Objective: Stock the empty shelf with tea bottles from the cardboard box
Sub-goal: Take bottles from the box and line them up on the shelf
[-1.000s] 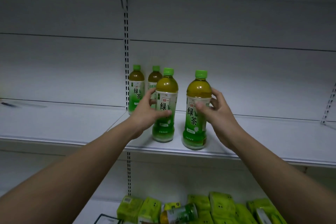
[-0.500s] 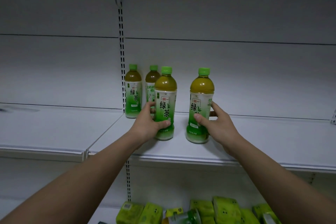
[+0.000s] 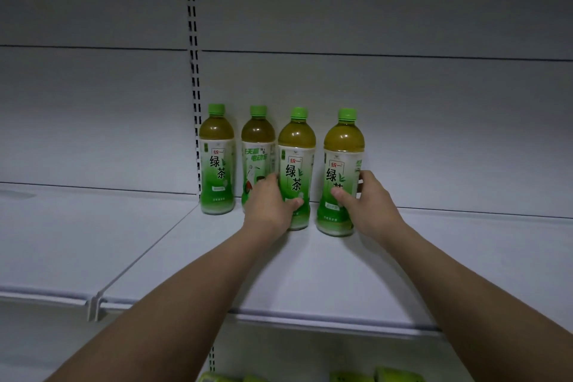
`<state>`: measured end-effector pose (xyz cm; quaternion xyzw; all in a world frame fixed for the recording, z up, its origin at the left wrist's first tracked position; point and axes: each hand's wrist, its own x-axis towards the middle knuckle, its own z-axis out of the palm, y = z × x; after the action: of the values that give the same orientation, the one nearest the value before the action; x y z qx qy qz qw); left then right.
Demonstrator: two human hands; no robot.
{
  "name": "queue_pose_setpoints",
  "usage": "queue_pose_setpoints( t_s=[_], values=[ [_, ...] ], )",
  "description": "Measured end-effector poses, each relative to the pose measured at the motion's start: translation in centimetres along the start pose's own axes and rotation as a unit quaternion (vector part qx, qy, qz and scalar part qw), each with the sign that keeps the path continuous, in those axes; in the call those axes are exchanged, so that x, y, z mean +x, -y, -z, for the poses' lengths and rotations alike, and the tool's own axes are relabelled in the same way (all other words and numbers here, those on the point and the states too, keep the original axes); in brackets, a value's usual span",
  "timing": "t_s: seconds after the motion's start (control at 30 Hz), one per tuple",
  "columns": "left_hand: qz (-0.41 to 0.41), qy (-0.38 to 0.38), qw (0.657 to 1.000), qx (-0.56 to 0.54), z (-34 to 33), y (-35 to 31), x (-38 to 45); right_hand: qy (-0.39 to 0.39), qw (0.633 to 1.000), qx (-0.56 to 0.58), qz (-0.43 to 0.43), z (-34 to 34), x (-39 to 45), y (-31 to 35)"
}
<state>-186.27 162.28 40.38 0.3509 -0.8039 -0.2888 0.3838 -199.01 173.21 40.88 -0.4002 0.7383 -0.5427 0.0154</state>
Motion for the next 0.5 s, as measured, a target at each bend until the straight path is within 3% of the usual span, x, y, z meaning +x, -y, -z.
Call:
queue_pose_setpoints(
  t_s=[0.17, 0.5],
  values=[
    [0.021, -0.04, 0.999, 0.023, -1.7, -0.3, 1.5, 0.002, 1.0, 0.003, 0.003, -1.0, 2.0, -0.7],
    [0.017, -0.048, 0.998, 0.034, -3.1, -0.2, 2.2, 0.006, 1.0, 0.029, 0.004, -1.9, 2.6, -1.1]
  ],
)
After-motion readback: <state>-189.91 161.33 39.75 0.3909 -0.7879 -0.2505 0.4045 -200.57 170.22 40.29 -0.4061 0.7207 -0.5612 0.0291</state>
